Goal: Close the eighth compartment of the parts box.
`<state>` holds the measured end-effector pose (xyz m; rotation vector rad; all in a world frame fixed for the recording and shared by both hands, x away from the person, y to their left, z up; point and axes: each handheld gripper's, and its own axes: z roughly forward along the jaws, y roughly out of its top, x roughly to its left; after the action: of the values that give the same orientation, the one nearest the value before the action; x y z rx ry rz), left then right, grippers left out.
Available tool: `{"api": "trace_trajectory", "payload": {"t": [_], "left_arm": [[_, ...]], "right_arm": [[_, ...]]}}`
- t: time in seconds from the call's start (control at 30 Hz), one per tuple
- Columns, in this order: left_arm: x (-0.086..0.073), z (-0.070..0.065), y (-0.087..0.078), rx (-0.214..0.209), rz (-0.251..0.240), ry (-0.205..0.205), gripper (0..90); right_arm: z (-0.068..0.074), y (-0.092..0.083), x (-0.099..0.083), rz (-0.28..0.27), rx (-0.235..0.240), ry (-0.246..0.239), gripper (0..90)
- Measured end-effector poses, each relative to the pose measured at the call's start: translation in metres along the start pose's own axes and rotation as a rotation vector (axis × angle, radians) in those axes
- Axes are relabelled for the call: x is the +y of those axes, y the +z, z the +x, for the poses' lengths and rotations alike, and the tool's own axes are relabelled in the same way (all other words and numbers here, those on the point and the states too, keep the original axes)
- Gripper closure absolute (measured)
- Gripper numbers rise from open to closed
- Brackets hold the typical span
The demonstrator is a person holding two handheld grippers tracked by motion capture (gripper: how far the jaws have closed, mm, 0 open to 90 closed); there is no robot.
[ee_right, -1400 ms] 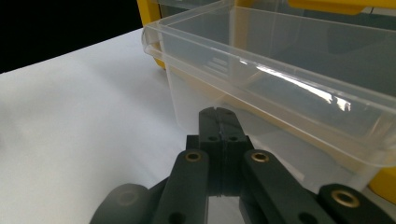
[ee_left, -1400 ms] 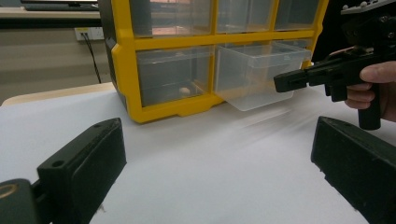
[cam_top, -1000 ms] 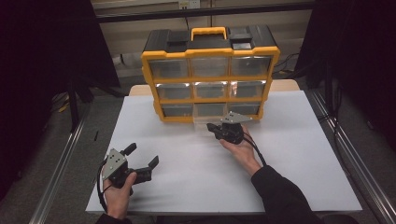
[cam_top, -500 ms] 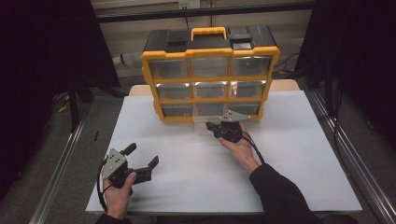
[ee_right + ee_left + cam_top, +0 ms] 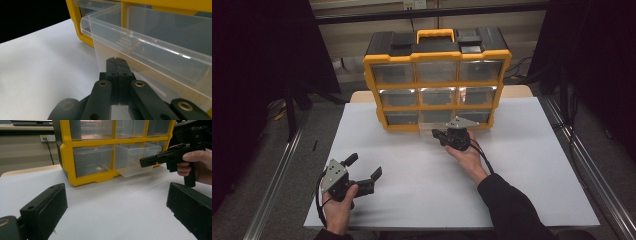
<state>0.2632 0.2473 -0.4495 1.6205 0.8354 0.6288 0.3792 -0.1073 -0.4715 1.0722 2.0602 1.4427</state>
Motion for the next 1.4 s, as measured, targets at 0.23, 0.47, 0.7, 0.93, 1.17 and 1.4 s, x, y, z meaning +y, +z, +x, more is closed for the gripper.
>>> {"api": "trace_trajectory", "payload": {"t": [0.23,0.47,0.7,0.93,1.17,1.4], "left_arm": [[0.0,-0.0001,0.0,-0.001,-0.002,-0.004,3.0],[0.0,0.0,-0.0001,-0.001,0.0,-0.001,3.0],[0.0,-0.0005,-0.0001,0.006,-0.002,-0.009,3.0],[0.0,-0.0004,-0.0001,0.005,-0.002,-0.007,2.9],[0.0,-0.0005,-0.0002,0.007,-0.002,-0.008,2.9],[-0.0001,-0.0004,-0.0004,0.008,-0.002,-0.007,2.9]], "right_arm": [[-0.0027,0.0018,0.0,-0.006,-0.001,0.01,89.9],[-0.0042,0.003,0.0,-0.005,-0.012,0.012,90.0],[-0.0059,0.0038,0.0028,0.001,-0.013,0.01,90.0],[-0.006,0.0059,0.0047,0.005,-0.01,0.012,89.9],[-0.007,0.0078,0.0065,0.009,-0.007,0.016,89.8],[-0.008,0.0091,0.0077,0.01,-0.014,0.013,89.8]]}}
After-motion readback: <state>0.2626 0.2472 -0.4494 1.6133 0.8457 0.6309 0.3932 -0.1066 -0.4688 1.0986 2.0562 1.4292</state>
